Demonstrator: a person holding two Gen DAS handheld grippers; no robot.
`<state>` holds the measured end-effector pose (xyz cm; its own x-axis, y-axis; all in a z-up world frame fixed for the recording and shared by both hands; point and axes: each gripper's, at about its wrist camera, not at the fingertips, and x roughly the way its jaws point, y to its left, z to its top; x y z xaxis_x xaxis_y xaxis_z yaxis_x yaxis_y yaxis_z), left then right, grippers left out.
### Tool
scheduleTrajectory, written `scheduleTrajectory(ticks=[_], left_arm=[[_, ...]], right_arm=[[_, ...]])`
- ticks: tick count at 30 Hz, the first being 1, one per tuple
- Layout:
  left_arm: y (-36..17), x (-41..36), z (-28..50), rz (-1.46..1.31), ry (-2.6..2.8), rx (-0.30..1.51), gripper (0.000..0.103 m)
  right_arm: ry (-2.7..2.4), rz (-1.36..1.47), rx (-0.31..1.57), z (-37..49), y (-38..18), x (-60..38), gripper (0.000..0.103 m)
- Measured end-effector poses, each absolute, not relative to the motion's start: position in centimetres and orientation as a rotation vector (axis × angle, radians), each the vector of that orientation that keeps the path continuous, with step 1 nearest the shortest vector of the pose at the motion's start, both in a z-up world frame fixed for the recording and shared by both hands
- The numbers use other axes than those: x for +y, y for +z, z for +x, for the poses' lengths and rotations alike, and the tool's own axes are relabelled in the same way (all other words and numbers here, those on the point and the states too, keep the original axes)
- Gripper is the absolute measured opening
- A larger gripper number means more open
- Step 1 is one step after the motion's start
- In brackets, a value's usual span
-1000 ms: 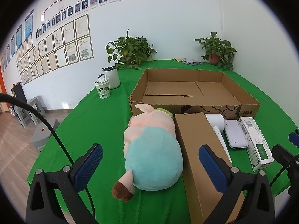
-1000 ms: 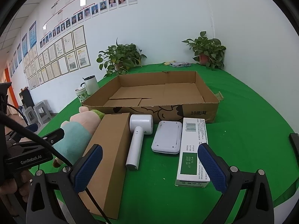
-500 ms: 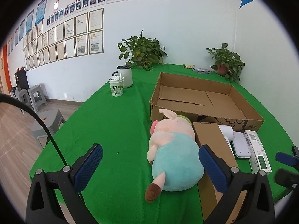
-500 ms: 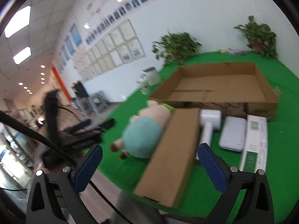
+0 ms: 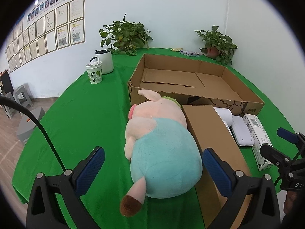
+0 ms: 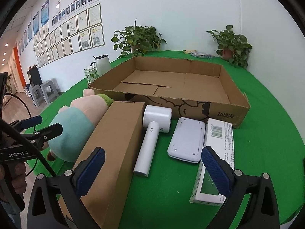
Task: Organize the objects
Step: 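Move the left tool toward the plush pig lying on the table, then close the left gripper on the plush pig's body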
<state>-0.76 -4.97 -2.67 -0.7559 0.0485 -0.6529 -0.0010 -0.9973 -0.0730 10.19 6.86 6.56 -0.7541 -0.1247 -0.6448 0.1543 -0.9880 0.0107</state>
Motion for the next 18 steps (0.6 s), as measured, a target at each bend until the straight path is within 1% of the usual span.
scheduleTrajectory(ticks=[7, 12, 14, 16, 17, 18], left_arm=[[-4.1, -5.7, -1.4, -1.137, 2.851, -0.152, 0.102], [-4.9, -5.9, -1.9, -1.128, 2.763, -0.209, 0.101], [-5.4, -6.0, -2.1, -1.14, 2.707, -0.245, 0.096], [-5.8, -6.0, -2.2, -1.137, 2.64, -0.299, 0.08], [-5.8, -5.9, -2.0, -1.128, 2.646, -0.298, 0.079], [-5.7, -5.8, -1.9, -1.121, 2.652, -0.278, 0.075]], right_arm=[[-2.844, 0.971, 0.201, 9.4, 6.9, 6.0, 0.102], [-2.805, 0.86, 0.299, 9.3, 7.5, 4.9, 0.102], [-2.787, 0.814, 0.322, 9.1, 8.0, 4.4, 0.102], [-2.759, 0.757, 0.325, 8.9, 8.6, 3.8, 0.102], [-2.742, 0.733, 0.324, 8.7, 8.8, 3.5, 0.102], [-2.728, 0.72, 0.322, 8.5, 9.1, 3.1, 0.102]])
